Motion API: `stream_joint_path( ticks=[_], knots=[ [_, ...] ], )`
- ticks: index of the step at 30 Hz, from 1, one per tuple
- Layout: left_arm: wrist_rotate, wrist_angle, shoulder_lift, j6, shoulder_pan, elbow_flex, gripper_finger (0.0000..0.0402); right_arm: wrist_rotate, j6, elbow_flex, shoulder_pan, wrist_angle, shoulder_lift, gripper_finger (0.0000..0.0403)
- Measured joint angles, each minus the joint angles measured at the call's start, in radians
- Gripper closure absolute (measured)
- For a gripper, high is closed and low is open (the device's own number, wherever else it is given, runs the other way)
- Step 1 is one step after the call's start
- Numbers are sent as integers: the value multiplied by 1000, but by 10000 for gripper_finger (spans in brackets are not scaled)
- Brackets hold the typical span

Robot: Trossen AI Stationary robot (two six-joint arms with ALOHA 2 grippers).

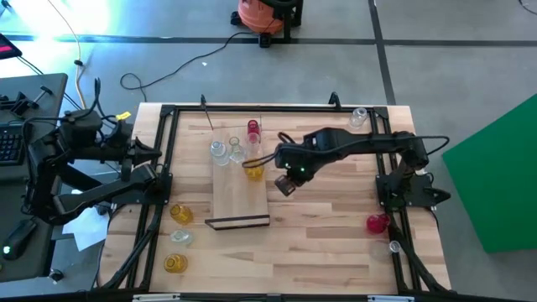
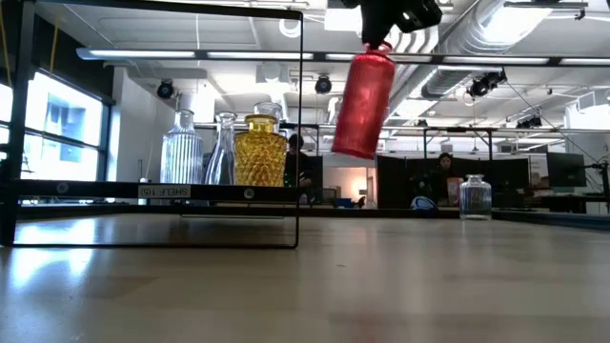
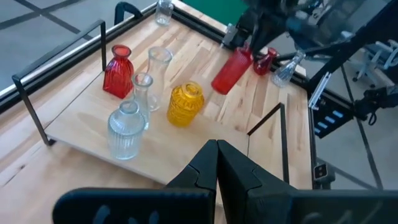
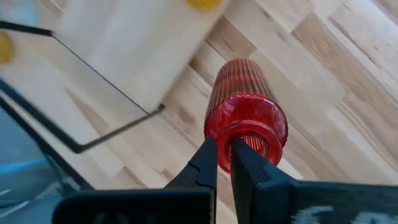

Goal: Sort vases onto shelf
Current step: Put the bottom red vase on the shelf

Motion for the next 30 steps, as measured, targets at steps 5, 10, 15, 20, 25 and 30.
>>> stream_joint_path(
  ticks=[5, 10, 15, 20, 25, 30],
  knots=[
    [0, -30, -11, 54, 0, 0, 401, 0, 34, 49, 2, 6, 0, 403],
    [0, -46, -15, 87, 0, 0, 401, 0, 39, 119, 15, 20, 0, 403],
    [0, -45, -15, 122, 0, 0, 401, 23, 17, 210, 15, 46, 0, 403],
    [-5, -8, -13, 102, 0, 0, 401, 38, -74, 292, -18, 63, 0, 403],
    [-71, 64, -5, 46, 0, -31, 401, 18, -217, 353, -93, 98, 1, 403],
    [-88, 143, 7, -19, 0, -122, 401, -54, -360, 380, -191, 138, 0, 403]
  ],
)
